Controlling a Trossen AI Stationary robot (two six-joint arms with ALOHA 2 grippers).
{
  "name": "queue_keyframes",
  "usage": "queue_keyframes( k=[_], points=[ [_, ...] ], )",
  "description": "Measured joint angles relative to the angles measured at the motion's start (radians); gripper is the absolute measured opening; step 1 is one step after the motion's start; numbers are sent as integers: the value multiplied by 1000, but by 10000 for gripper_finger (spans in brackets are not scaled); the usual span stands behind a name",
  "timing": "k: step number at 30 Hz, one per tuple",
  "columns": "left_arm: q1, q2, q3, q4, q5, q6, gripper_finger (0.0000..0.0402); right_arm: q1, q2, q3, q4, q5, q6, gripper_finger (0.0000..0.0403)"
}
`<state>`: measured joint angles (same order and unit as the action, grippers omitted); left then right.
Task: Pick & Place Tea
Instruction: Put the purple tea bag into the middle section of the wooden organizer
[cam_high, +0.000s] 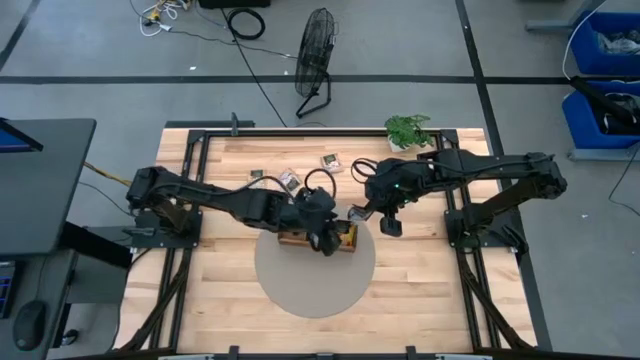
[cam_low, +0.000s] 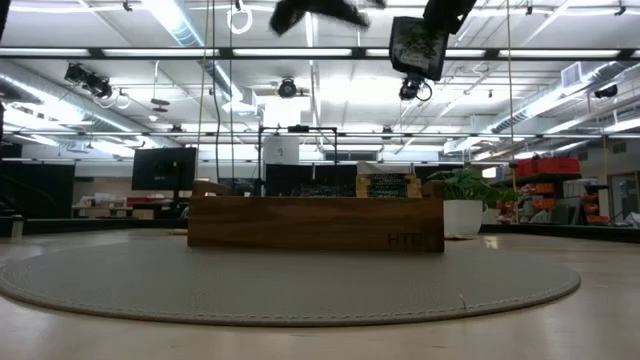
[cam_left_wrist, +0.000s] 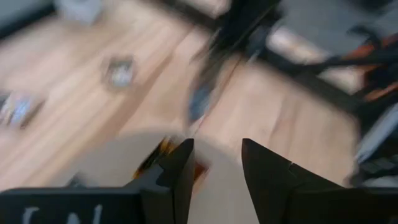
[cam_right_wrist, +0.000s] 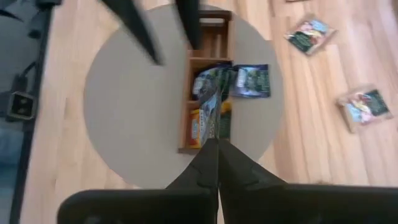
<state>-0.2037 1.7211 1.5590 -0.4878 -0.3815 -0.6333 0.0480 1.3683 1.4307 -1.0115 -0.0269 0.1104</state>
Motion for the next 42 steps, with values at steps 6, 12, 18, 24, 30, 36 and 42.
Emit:
queue_keyframes(
  k=[6,12,18,24,30,36,42],
  points=[
    [1,-118,-16,197,-7,142,119,-14,-5,0,-17,17,20,0],
    [43,-288,-224,444,65,186,106,-53,-5,0,30,34,17,0],
    [82,-489,-461,571,134,202,103,-67,14,0,72,19,20,0],
    [94,-693,-628,616,121,232,103,-67,80,0,182,0,37,0],
    [95,-879,-726,574,31,292,82,-67,168,0,270,0,63,0],
    [100,-984,-740,491,26,318,53,-61,269,0,334,-8,77,0],
    [101,-1038,-740,418,27,380,46,-50,371,0,354,-44,92,0]
  ],
)
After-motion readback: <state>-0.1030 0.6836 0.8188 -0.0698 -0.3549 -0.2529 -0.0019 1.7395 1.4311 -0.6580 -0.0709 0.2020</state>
